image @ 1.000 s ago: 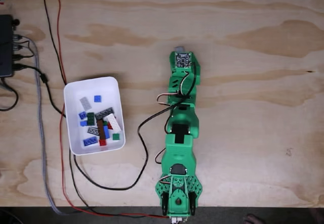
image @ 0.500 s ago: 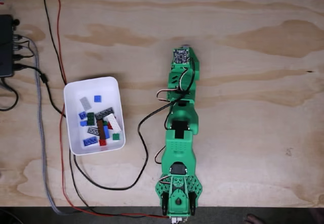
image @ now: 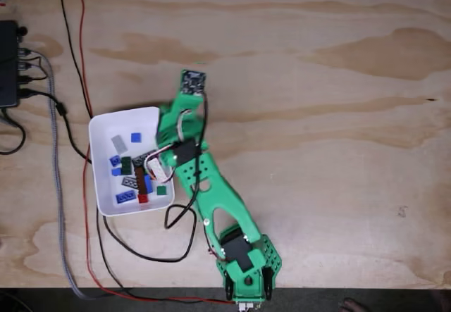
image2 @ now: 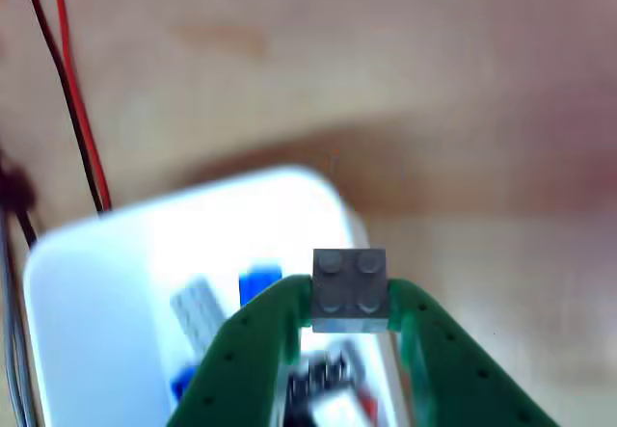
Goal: Put all lego bricks in the bin.
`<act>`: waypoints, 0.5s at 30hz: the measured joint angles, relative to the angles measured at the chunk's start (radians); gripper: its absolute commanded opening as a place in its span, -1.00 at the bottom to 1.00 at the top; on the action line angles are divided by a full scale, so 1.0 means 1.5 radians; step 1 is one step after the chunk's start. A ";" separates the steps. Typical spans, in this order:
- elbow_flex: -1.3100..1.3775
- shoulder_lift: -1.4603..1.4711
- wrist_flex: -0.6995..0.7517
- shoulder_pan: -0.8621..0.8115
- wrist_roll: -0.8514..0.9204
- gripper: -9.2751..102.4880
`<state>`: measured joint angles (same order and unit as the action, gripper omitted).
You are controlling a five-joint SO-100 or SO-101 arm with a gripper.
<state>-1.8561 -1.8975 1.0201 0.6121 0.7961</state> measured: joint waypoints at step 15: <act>0.001 -0.090 0.130 0.058 -0.101 -0.12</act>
<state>-1.8546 -2.0325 1.2149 0.6995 0.6443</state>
